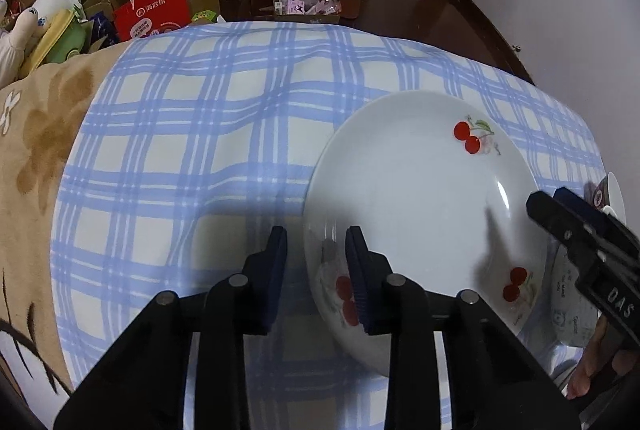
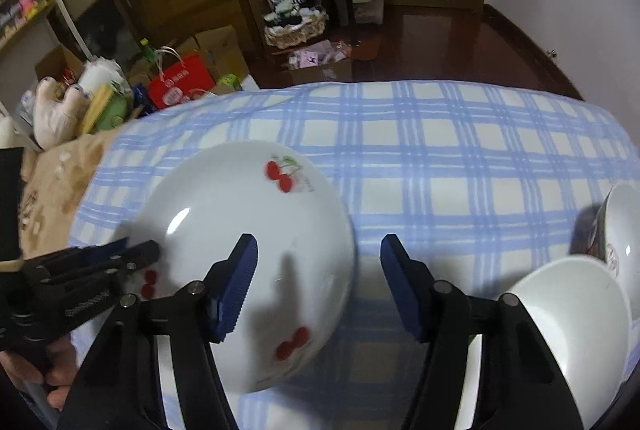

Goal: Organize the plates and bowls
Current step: 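Close the left tool on another cherry plate rim while the right tool grips a plate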

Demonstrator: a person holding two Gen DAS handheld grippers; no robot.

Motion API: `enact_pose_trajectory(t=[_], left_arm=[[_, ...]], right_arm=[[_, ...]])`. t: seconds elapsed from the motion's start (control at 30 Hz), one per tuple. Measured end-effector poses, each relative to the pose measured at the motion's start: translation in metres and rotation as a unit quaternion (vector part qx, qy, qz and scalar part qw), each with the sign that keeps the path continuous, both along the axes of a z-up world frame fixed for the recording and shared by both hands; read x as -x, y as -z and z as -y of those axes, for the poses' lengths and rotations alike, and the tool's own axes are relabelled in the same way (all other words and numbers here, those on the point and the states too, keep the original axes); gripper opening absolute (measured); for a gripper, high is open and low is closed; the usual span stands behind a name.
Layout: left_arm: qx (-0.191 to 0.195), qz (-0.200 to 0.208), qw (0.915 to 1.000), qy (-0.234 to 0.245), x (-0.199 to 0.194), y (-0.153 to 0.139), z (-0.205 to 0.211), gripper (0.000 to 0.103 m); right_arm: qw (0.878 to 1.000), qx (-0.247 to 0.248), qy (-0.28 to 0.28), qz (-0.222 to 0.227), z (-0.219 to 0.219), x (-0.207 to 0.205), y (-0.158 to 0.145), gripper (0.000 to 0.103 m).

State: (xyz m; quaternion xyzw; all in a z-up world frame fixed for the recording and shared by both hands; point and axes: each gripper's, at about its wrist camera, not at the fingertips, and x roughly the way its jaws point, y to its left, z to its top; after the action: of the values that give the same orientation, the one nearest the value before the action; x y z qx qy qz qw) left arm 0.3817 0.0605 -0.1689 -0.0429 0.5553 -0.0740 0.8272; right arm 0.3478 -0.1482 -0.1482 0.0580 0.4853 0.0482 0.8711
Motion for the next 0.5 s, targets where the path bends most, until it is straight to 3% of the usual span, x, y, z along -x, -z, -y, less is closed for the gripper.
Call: enact_pose_trajectory(t=[0.17, 0.2, 0.27, 0.5], left_arm=[[-0.011, -0.005, 0.9999, 0.009, -0.001, 0.003, 0.004, 0.029], [-0.009, -0.007, 0.9999, 0.011, -0.001, 0.003, 0.004, 0.029], [-0.005, -0.011, 0.9999, 0.008, -0.002, 0.003, 0.003, 0.029], [0.007, -0.031, 0.9995, 0.009, -0.007, 0.006, 0.003, 0.029]], right_arm=[[1.0, -0.005, -0.006, 0.013, 0.006, -0.001, -0.008, 0.059], [1.0, -0.008, -0.009, 0.013, 0.007, -0.002, -0.009, 0.054], [1.0, -0.021, -0.018, 0.001, 0.007, -0.006, -0.007, 0.031], [0.997, -0.058, -0.016, -0.042, 0.013, -0.019, 0.004, 0.029]])
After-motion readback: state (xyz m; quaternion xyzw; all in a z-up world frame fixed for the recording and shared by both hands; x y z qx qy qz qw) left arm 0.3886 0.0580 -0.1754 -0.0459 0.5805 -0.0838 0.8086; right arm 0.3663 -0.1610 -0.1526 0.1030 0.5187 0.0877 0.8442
